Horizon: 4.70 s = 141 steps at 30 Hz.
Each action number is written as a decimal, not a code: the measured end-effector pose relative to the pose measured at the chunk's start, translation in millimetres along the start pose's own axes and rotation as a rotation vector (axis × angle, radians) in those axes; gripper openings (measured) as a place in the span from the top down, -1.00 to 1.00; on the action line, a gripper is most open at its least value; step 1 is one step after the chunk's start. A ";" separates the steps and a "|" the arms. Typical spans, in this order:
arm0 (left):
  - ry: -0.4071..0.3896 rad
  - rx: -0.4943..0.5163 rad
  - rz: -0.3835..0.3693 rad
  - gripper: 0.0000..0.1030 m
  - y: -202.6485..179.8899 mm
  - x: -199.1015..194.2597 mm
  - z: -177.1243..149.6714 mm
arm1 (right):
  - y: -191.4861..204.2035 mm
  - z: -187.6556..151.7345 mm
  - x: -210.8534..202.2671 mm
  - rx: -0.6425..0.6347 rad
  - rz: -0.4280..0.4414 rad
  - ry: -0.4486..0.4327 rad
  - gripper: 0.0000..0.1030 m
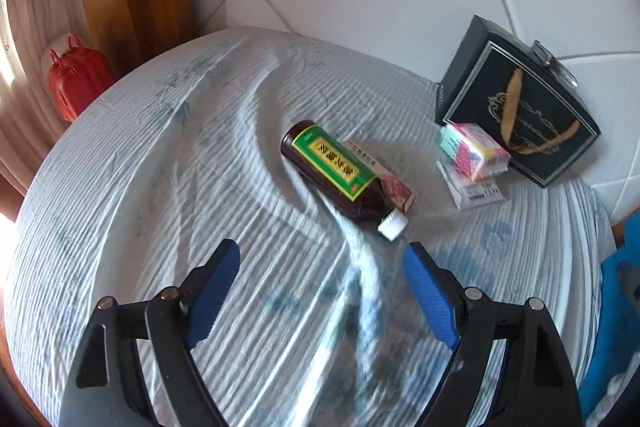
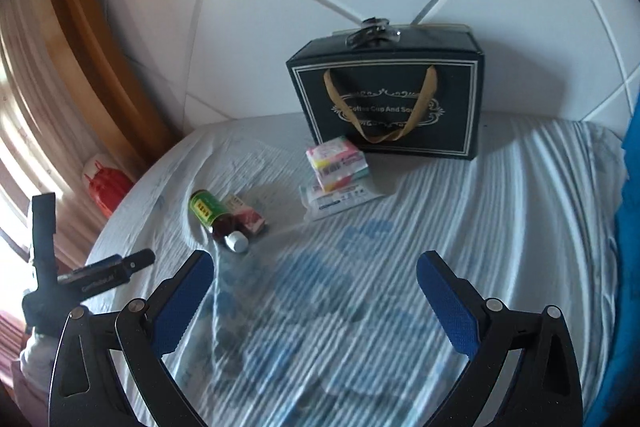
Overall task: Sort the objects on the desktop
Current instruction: 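Withdraw both open tools from the crate toward the items on the bed, then grasp the brown syrup bottle with the left tool while the right tool grasps the ointment box, then carry the ointment box with the right tool over the crate while the left tool holds the bottle, then release the ointment box into the crate and drop the bottle beside the crate, then grasp the syrup bottle with the right tool while the left tool grasps the white pad pack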
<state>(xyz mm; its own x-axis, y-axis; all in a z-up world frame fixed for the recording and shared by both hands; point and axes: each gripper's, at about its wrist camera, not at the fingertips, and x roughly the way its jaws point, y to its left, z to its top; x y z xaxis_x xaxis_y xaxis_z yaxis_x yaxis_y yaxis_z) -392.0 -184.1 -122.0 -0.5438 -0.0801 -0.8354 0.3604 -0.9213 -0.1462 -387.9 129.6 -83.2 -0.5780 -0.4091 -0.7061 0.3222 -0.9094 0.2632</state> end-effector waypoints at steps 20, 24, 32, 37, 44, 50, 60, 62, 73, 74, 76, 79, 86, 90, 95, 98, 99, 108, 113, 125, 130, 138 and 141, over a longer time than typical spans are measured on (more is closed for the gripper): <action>0.039 0.120 0.048 -0.10 16.5 107.9 24.7 | 69.2 20.0 187.1 -0.269 0.102 0.214 -0.22; 0.018 0.128 0.028 -0.10 28.9 109.9 28.7 | 96.5 17.2 219.0 -0.329 0.113 0.251 -0.21; -0.031 0.137 0.023 -0.09 34.0 107.9 25.0 | 122.2 12.5 260.3 -0.404 0.111 0.289 -0.04; -0.036 0.123 0.025 -0.08 35.0 102.8 22.5 | 133.1 8.1 264.7 -0.448 0.079 0.284 0.46; -0.067 0.117 0.013 -0.08 33.8 65.9 13.4 | 137.2 16.2 217.5 -0.426 0.078 0.215 0.46; -0.114 0.121 -0.017 -0.08 30.2 13.5 3.5 | 153.2 23.2 157.0 -0.435 0.049 0.141 0.46; -0.226 0.183 -0.094 -0.08 10.6 -103.9 -22.5 | 170.0 19.8 23.8 -0.386 -0.014 0.000 0.46; -0.251 0.210 -0.112 -0.08 2.7 -128.0 -30.4 | 169.0 15.8 -4.8 -0.366 -0.031 -0.030 0.46; -0.362 0.405 -0.301 0.04 -86.3 -236.4 -77.5 | 117.4 -14.5 -179.1 -0.224 -0.201 -0.238 0.46; -0.371 0.424 -0.323 0.04 -96.8 -244.6 -82.0 | 108.1 -19.3 -198.1 -0.203 -0.225 -0.258 0.46; -0.388 0.461 -0.378 0.11 -123.0 -262.5 -92.0 | 89.8 -27.9 -230.2 -0.161 -0.273 -0.291 0.46; -0.368 0.511 -0.463 0.39 -166.2 -278.1 -105.2 | 60.6 -40.9 -272.5 -0.104 -0.353 -0.331 0.46; -0.337 0.588 -0.558 0.39 -239.7 -300.3 -143.4 | -21.0 -83.4 -378.1 0.047 -0.560 -0.403 0.46; -0.314 0.612 -0.550 0.37 -263.8 -294.1 -163.0 | -85.5 -113.4 -413.0 0.165 -0.671 -0.358 0.46; -0.250 0.579 -0.465 -0.41 -257.6 -259.5 -170.8 | -137.9 -149.8 -428.8 0.263 -0.746 -0.301 0.20; -0.220 0.555 -0.420 -0.41 -243.5 -239.2 -170.5 | -143.1 -157.1 -431.6 0.280 -0.757 -0.299 -0.61; -0.212 0.547 -0.400 -0.41 -236.9 -232.8 -169.9 | -140.4 -155.2 -428.7 0.276 -0.755 -0.307 -0.71; -0.158 0.471 -0.299 -0.41 -150.3 -180.2 -144.8 | -49.7 -117.6 -398.3 0.102 -0.542 -0.425 -1.00; -0.114 0.427 -0.238 -0.41 -95.8 -143.5 -120.8 | -3.7 -99.6 -329.9 0.057 -0.419 -0.359 -1.00; -0.008 0.458 -0.220 -0.41 -49.7 -32.4 -59.6 | -71.1 -160.6 -141.6 0.426 -0.556 0.076 -1.00; 0.035 0.524 -0.263 -0.41 -72.2 29.5 -20.3 | -97.7 -175.8 -114.9 0.595 -0.644 0.138 -1.00; 0.055 0.748 -0.306 -0.41 -155.1 126.2 12.8 | -141.1 -179.4 -85.0 0.822 -0.729 0.133 -1.00; 0.085 0.800 -0.302 -0.41 -180.4 162.8 14.7 | -159.6 -178.8 -77.5 0.885 -0.731 0.124 -1.00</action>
<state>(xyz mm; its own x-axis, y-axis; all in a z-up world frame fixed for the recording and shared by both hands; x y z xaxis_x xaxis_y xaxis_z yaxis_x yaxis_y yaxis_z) -556.6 -36.5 -223.9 -0.4605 0.2111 -0.8622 -0.4505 -0.8925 0.0221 -260.5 319.9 -188.0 -0.3166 0.2027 -0.9267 -0.7262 -0.6803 0.0992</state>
